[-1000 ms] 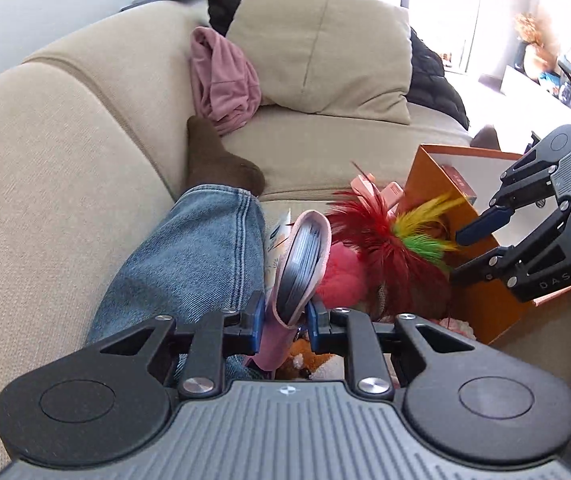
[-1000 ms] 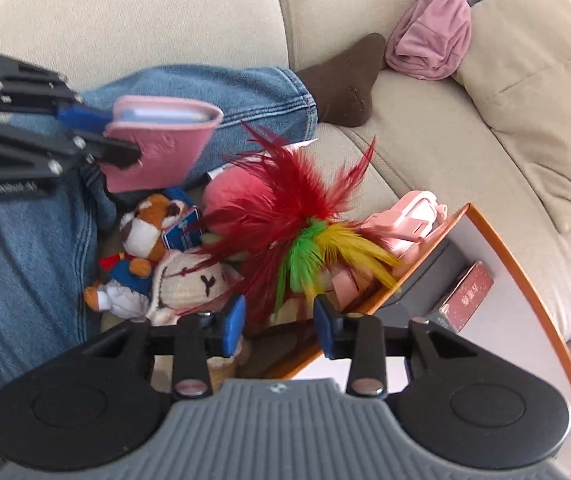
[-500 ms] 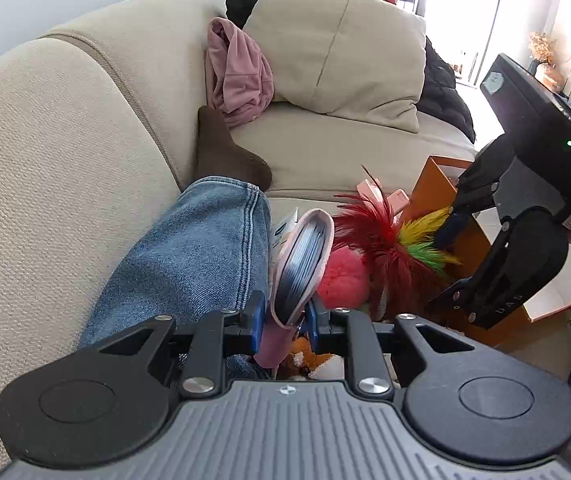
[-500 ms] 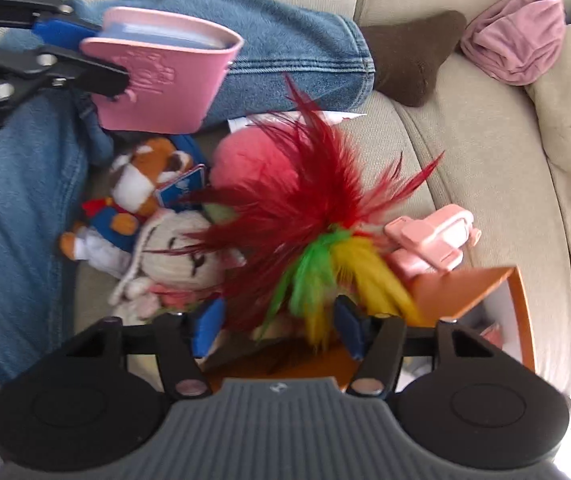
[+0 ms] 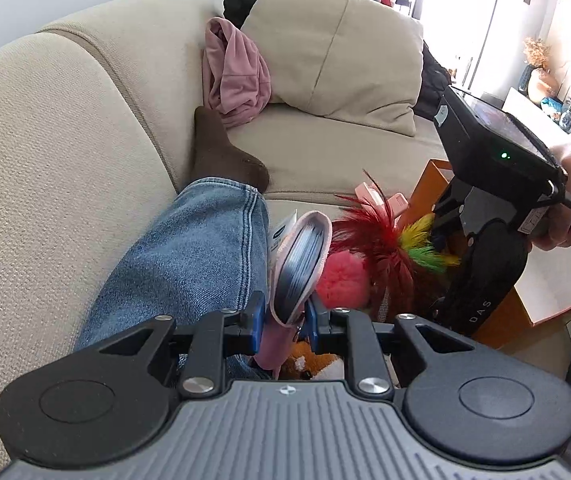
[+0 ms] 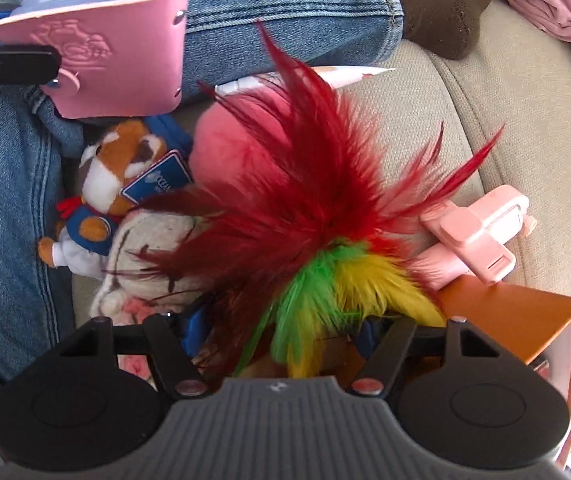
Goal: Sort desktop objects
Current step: 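Grasp the small brown box with the right gripper while the left holds the pink case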
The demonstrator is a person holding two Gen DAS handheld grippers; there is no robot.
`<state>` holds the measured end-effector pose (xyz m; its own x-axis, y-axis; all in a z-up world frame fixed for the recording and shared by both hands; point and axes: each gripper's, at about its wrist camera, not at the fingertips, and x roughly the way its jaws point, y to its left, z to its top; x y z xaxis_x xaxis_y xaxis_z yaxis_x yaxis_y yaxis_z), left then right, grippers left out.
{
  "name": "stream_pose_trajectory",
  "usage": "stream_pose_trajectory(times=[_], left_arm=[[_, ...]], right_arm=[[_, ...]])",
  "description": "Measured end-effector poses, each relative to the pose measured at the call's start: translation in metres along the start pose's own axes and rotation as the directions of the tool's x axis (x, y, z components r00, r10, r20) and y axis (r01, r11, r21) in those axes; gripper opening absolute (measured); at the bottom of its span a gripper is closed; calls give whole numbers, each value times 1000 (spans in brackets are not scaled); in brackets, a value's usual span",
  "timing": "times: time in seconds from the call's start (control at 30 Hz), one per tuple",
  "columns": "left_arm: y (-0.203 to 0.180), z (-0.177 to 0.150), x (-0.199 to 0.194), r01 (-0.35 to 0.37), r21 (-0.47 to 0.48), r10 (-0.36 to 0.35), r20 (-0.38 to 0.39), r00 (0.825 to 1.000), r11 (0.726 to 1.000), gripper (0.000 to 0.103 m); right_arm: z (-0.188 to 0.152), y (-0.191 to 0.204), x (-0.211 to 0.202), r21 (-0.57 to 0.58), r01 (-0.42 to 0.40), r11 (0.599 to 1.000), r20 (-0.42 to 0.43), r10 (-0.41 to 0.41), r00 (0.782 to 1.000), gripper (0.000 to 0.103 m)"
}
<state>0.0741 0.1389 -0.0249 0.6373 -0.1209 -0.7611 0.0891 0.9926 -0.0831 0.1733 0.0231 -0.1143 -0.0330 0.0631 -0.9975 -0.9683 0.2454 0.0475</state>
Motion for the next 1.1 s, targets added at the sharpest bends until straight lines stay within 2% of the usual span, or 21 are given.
stream_pose_trajectory(times=[0.07,0.2,0.3,0.47,0.67,0.9,1.1], left_arm=[[0,0,1,0,1,0,1,1000,1000,24],[0,0,1,-2,-4,2,1,1000,1000,24],[-1,0,0,-3,-7,3,3,1000,1000,24],[-3,-1,-1,-8,-19,8,3,1000,1000,24],[-7,-1,-3,-16,-27,17,19,1000,1000,22],[-21,8,-28,49,-40,-46,79,996,998,20],[-49,19,-43,154,-30,-150,127,981,988,18]], right_arm=[[-2,2,-6,-3,-9,1000,-4,9,1000,70],[-7,2,-20,27,-43,999,12,43,999,61],[-11,8,-28,36,-51,998,28,50,998,60],[-21,21,-39,46,-8,999,63,5,998,60],[-36,19,-76,86,-70,994,134,58,989,60],[-73,26,-118,124,-129,984,231,97,968,60],[-96,35,-129,144,-109,984,284,64,957,60]])
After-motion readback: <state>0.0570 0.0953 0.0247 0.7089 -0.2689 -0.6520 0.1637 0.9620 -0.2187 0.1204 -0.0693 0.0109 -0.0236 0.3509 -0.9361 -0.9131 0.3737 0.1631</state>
